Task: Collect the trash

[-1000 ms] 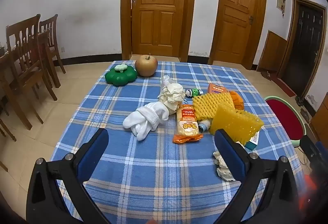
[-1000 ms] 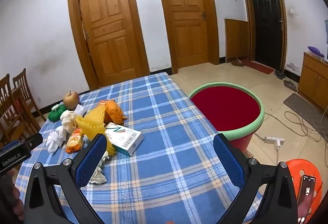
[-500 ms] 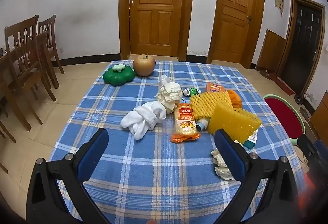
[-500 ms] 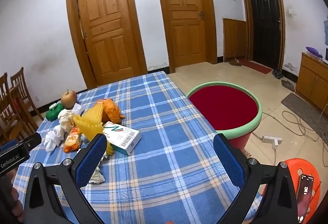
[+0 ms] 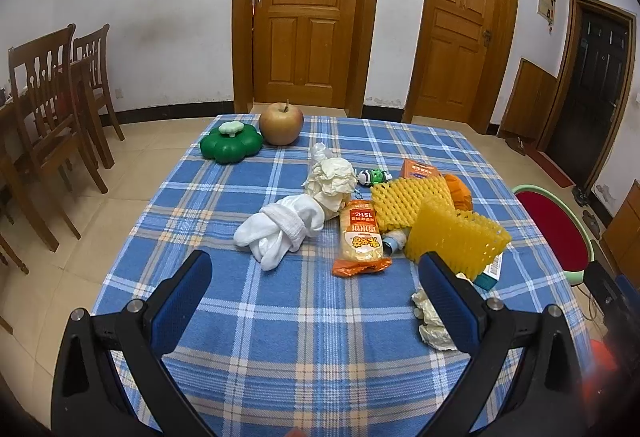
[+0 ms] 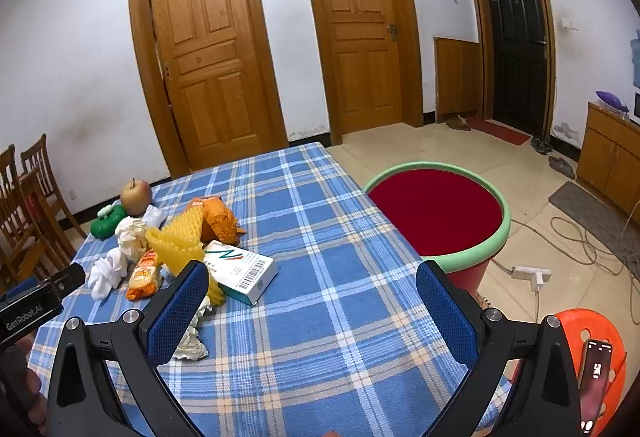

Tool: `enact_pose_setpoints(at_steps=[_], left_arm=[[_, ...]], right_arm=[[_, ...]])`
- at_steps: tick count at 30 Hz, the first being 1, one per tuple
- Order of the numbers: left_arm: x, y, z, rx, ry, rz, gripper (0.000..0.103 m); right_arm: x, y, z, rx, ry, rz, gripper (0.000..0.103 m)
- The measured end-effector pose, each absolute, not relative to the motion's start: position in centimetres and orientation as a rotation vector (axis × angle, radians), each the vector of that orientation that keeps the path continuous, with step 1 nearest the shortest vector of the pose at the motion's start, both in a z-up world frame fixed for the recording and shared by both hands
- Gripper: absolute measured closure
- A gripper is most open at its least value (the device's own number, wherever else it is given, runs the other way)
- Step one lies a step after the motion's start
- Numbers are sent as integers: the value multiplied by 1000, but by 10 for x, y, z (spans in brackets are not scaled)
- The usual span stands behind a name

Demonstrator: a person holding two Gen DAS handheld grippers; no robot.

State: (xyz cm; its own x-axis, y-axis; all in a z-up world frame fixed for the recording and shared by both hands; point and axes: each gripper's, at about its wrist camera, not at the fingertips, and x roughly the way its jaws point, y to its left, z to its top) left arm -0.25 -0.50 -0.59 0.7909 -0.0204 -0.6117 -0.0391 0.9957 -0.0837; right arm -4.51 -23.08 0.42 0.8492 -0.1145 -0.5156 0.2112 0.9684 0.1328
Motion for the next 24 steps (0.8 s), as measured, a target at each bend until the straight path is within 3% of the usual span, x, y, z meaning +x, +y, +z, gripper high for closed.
enact_pose_setpoints(at_steps=[24], left_arm=[[1, -2, -4, -93, 659, 12, 2]], right_arm=[[-44, -226, 3, 175, 532, -174, 0]])
